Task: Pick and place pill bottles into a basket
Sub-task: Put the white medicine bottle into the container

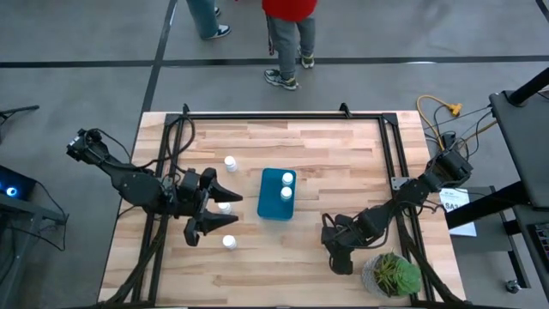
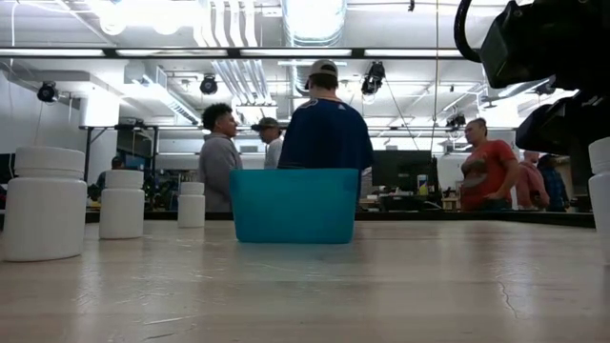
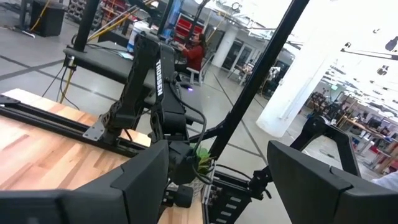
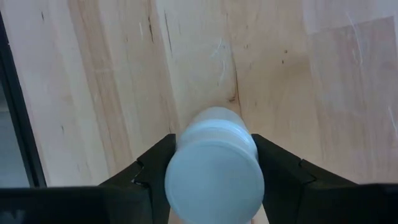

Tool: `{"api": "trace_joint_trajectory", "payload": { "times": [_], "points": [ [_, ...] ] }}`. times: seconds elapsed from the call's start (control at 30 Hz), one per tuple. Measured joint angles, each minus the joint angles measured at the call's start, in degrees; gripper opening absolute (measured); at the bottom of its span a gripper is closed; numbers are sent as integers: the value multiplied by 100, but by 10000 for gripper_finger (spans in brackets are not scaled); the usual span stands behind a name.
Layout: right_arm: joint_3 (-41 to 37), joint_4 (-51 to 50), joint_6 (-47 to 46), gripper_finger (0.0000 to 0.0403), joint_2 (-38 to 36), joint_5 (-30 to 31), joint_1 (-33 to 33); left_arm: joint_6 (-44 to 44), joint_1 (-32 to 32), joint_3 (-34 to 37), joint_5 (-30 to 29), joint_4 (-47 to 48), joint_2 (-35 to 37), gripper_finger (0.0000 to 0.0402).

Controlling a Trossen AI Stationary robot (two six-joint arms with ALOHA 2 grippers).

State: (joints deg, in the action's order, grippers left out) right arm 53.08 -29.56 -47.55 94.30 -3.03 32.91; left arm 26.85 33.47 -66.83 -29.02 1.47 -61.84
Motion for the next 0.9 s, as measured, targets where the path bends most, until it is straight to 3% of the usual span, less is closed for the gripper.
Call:
{"api": "trace_joint_trajectory", "payload": {
  "times": [0.47,0.63,0.9],
  "points": [
    [264,-61,-172,168,-103,17,-309,-369,-13,0,-127,-1,79,256],
    [781,-136,-163,168,-109,175,-507,-480,-13,0,-288,82,298,256],
    [1992,-1517,152,168,-120,344,-837,-660,-13,0,-296,423,814,256]
  ]
}}
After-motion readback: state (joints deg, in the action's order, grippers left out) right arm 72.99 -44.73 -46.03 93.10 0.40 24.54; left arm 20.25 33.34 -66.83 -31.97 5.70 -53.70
